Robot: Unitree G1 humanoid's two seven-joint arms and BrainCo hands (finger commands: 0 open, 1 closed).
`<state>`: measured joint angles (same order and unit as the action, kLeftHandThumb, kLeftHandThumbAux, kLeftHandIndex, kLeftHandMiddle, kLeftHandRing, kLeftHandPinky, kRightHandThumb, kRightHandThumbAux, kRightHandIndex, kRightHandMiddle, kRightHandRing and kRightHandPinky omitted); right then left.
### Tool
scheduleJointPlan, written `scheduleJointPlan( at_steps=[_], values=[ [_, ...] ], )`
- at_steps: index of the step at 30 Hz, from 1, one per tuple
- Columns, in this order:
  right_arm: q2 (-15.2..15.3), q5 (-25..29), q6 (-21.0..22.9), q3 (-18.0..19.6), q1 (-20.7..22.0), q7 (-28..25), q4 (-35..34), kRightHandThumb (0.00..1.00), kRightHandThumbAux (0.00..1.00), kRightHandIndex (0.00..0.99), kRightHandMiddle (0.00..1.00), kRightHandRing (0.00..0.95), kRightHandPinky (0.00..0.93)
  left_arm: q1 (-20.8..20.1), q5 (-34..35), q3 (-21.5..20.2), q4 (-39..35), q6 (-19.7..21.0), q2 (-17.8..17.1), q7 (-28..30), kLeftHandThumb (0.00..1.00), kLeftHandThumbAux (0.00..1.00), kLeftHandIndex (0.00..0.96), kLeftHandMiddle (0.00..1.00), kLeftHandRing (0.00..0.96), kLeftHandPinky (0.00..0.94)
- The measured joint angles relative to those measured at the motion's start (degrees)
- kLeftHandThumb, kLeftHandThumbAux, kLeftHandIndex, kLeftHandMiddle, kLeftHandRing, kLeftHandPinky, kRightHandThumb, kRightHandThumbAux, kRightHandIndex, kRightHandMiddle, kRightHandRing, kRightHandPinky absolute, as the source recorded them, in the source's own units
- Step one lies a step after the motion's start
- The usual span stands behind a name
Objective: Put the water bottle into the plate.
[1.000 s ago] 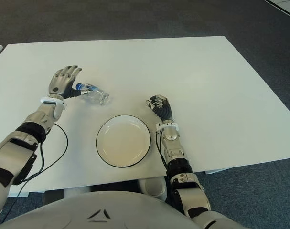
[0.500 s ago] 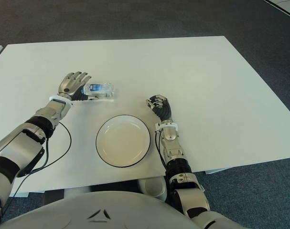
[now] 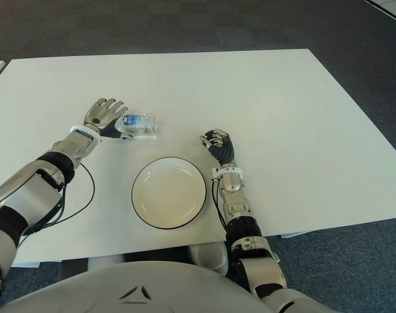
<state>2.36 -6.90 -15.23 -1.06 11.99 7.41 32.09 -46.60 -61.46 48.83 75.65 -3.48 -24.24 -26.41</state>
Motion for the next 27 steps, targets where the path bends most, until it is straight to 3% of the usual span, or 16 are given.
scheduleJointPlan(
  at_steps=[10,27],
  values=[
    [0.21,0.15,-0.14,0.07,-0.16,-0.06,0.01,0.708,0.729,0.433,0.58,0.612,0.634,-1.83,-4.26,7.45,1.07,1.06,-0.39,-0.34,0.583,0.2,0.0,0.0,0.0,0.0],
    [0.89,-0.67,-0.21,0.08,-0.2,1.03,0.28,0.707,0.73,0.433,0.55,0.568,0.59,-2.98,-6.81,15.21,1.43,2.17,-0.59,0.03,0.587,0.233,0.0,0.0,0.0,0.0]
  ],
)
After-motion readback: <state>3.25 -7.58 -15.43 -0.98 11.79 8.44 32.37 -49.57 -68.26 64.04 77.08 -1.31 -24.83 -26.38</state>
